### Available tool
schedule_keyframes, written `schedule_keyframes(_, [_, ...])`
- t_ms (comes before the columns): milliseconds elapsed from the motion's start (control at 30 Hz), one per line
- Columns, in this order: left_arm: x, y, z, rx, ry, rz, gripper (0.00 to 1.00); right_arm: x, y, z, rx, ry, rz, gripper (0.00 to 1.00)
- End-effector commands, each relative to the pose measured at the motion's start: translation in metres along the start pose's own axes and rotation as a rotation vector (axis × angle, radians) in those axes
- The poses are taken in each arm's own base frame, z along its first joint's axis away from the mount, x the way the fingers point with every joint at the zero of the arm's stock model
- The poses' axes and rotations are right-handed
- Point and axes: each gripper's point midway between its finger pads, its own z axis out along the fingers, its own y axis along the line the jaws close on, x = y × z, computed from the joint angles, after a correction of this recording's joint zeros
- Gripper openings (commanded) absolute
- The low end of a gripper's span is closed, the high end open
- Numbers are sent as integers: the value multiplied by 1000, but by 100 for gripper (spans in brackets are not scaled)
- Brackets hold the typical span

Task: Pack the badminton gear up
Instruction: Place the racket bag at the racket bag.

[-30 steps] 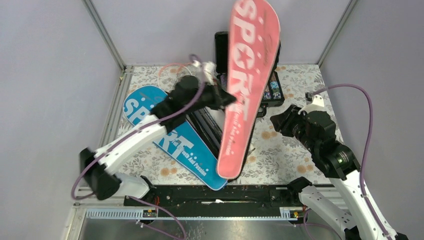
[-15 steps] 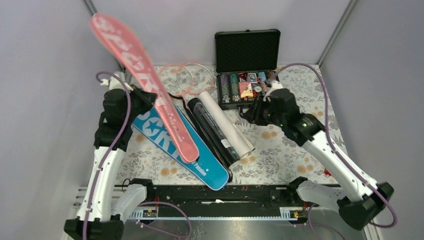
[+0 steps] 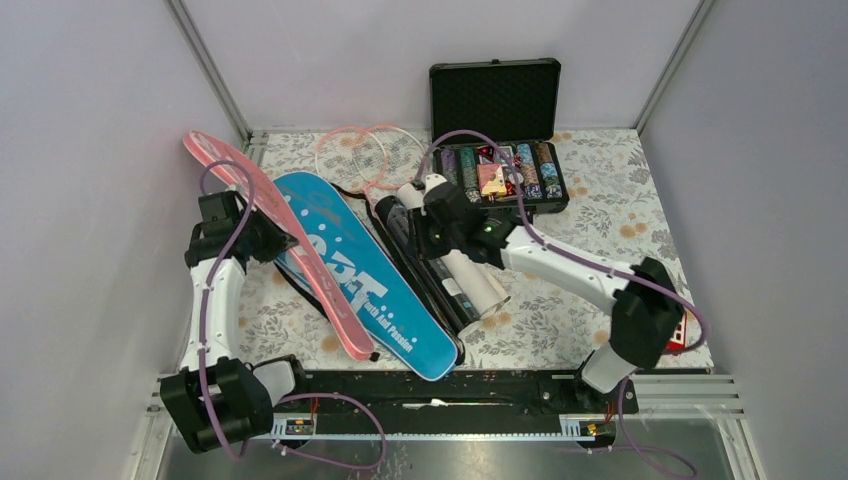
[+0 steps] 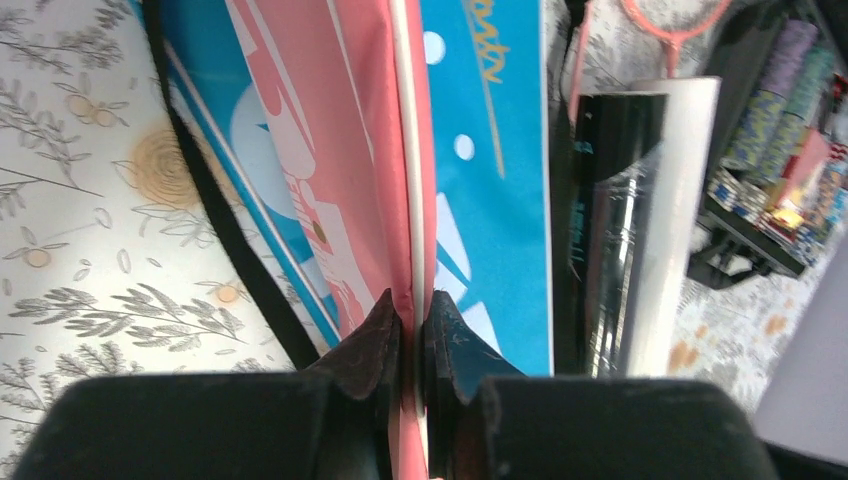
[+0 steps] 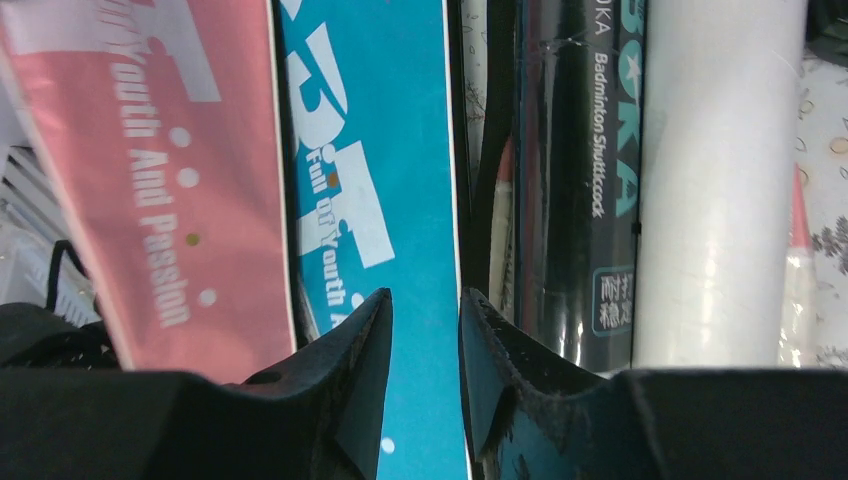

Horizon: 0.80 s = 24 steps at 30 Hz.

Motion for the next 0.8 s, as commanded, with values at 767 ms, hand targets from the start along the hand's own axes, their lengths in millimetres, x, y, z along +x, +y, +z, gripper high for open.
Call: schedule_keyframes(767, [-24, 62, 19, -345, -49, -28, 20, -35, 0, 136, 90, -23, -203, 31])
